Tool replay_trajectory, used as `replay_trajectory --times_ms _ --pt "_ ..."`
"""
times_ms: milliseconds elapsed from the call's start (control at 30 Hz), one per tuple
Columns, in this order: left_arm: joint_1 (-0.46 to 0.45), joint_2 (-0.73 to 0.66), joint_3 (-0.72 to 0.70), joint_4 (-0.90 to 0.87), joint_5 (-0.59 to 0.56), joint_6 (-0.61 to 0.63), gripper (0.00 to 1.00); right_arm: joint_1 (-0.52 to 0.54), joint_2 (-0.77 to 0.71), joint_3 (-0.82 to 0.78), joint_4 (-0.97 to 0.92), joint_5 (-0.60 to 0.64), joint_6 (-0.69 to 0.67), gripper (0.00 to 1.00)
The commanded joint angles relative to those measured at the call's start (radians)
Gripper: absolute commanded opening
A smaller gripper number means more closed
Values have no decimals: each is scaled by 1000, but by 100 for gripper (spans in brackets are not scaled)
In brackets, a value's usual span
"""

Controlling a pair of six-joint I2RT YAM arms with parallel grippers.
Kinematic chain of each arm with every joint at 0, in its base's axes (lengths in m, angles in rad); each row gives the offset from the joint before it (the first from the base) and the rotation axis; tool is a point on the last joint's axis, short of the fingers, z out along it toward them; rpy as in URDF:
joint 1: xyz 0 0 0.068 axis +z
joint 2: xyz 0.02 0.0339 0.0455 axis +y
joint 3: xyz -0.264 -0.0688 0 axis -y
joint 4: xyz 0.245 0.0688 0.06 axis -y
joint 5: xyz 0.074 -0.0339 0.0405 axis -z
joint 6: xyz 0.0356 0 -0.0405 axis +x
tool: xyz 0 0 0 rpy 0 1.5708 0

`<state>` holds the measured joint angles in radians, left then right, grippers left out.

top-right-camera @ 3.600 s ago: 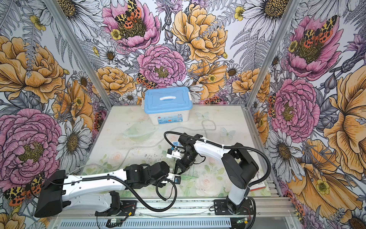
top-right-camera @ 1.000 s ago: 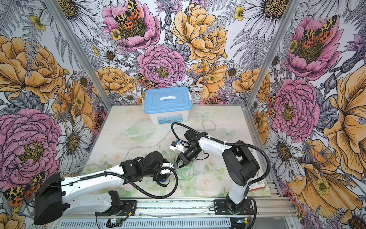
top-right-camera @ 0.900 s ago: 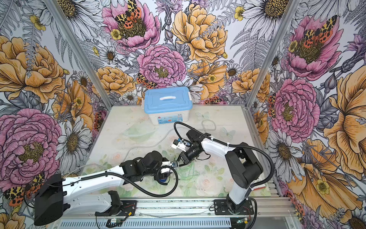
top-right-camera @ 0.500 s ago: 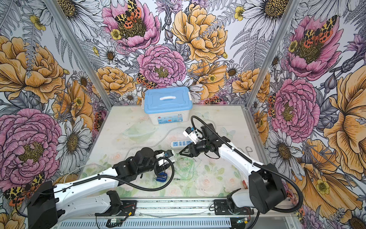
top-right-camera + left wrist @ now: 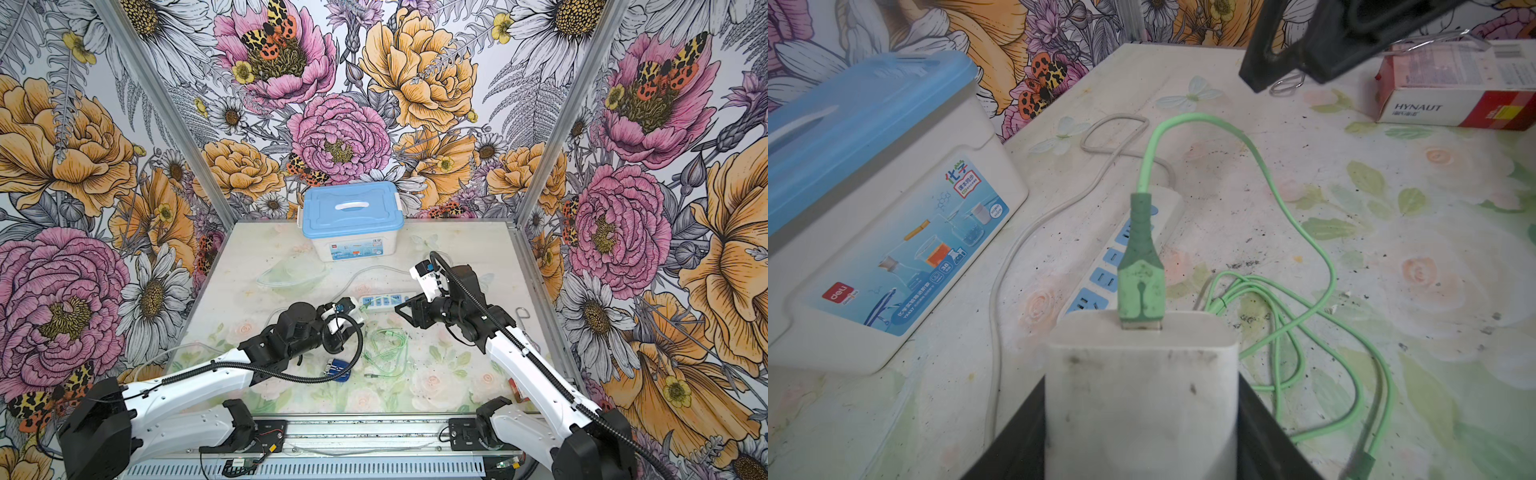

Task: Charge the electric shaver
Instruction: Insert the plug into the socket.

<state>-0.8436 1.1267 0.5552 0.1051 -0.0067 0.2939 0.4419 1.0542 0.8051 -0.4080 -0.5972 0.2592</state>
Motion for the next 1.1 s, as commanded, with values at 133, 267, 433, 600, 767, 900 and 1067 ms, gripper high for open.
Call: replay_trajectory --times_ms 133,267,433,600,767,900,1067 --pt "-4 118 56 180 42 -18 0 92 67 -33 212 15 143 57" --pt "-16 136 72 237 51 -32 0 96 117 -36 258 14 162 63" --pt "-32 131 92 248 62 -32 0 101 164 -40 310 21 175 64" --pt "-68 141 101 268 56 -38 0 109 207 -25 349 3 183 64" --pt "-84 156 113 281 46 -29 0 116 243 -23 350 -6 184 60" --pt "-84 166 120 282 47 -29 0 116 250 -26 350 -1 191 38" --pt "-70 151 102 275 24 -57 19 114 248 -20 346 38 205 0"
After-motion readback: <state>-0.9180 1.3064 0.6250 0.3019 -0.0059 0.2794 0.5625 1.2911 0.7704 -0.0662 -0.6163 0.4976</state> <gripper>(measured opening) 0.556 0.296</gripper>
